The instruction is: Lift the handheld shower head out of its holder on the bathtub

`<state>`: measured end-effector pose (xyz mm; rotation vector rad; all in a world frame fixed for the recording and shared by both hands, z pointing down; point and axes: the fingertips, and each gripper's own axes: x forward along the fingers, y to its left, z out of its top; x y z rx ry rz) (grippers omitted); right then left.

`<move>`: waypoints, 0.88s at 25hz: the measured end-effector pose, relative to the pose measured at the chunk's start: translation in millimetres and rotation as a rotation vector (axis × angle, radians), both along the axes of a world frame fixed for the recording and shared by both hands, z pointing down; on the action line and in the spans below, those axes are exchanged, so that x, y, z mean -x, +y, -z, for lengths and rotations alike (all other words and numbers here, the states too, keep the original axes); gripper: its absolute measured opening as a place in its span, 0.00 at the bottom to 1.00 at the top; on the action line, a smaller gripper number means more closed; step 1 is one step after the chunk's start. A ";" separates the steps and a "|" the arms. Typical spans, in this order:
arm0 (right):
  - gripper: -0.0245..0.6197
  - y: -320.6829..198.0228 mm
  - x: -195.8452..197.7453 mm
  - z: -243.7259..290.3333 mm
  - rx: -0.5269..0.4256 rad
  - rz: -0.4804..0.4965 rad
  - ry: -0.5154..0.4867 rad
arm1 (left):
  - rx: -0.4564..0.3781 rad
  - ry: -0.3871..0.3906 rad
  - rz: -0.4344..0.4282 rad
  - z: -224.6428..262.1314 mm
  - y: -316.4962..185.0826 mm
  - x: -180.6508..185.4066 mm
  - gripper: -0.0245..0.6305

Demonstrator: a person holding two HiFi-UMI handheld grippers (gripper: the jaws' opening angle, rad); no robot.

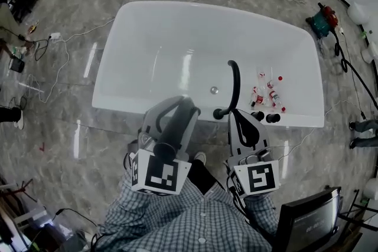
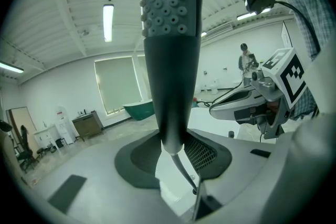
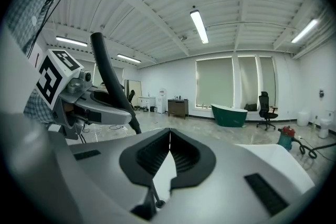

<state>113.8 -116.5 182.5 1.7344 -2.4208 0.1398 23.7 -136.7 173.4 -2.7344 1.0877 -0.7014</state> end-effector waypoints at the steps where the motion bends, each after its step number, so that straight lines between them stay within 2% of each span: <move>1: 0.06 -0.2 0.1 4.5 -0.003 0.000 0.004 | 0.001 0.000 -0.005 3.3 0.6 0.6 0.23; 8: 0.06 -4.6 10.2 40.8 -0.062 0.027 0.035 | -0.017 0.002 -0.030 29.7 4.5 7.0 0.23; 22: 0.06 -1.8 23.5 94.9 -0.179 0.044 0.052 | -0.105 -0.014 -0.059 78.8 15.8 14.3 0.23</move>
